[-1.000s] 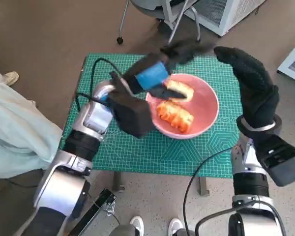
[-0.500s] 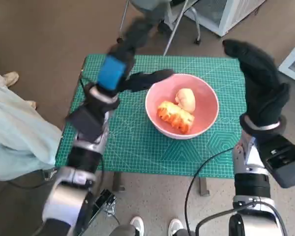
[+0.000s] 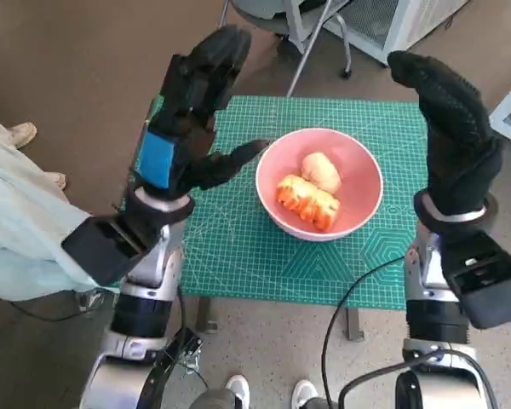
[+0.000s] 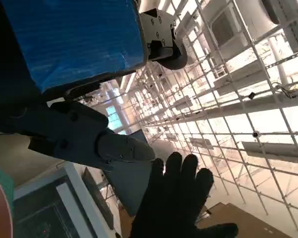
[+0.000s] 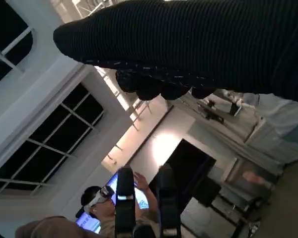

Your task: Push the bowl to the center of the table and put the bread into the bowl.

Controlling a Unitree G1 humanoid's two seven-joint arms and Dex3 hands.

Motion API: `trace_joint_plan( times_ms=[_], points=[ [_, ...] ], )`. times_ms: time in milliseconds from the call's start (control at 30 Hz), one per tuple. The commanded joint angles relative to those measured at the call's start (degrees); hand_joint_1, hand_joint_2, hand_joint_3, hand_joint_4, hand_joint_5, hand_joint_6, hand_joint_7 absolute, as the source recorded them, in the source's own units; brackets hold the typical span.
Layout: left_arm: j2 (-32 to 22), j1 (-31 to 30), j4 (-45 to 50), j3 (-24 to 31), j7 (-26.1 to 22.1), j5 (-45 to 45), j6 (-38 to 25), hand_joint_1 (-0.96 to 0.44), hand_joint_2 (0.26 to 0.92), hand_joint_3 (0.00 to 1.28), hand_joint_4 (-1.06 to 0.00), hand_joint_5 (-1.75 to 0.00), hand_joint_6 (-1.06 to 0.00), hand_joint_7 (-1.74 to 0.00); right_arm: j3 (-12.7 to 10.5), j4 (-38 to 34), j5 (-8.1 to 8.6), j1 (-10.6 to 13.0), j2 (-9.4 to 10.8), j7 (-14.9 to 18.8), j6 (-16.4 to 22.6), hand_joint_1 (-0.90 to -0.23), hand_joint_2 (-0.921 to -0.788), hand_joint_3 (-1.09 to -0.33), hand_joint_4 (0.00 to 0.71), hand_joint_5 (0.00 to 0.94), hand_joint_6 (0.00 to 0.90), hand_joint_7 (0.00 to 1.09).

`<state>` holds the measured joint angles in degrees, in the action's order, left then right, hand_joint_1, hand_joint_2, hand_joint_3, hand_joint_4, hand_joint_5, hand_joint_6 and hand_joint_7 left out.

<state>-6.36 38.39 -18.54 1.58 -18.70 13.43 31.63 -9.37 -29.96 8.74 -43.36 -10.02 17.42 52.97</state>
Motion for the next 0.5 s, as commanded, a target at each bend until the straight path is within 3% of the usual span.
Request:
trace_joint_plan(
  times_ms=[33,500],
  points=[
    [-0.41,-1.13,1.79,0.61,-0.26,-0.61,-0.01,-0.35,0.921,0.14,-0.22,-0.01,0.0,-0.66,0.5,-0.23,-0.64,0.21,-0.21,-0.78,-0.44,-0.496,-0.921,-0.72,0.335,0.0,0.031,0.77],
    [0.03,-1.61,2.07,1.06,-1.56,0.57,-0.27,-0.37,0.921,0.13,-0.22,0.0,0.0,-0.66,1.7,-0.01,0.4,-0.84,-1.27,0.37,-0.91,-0.509,-0.921,-0.718,0.315,0.0,0.015,0.75]
  ],
)
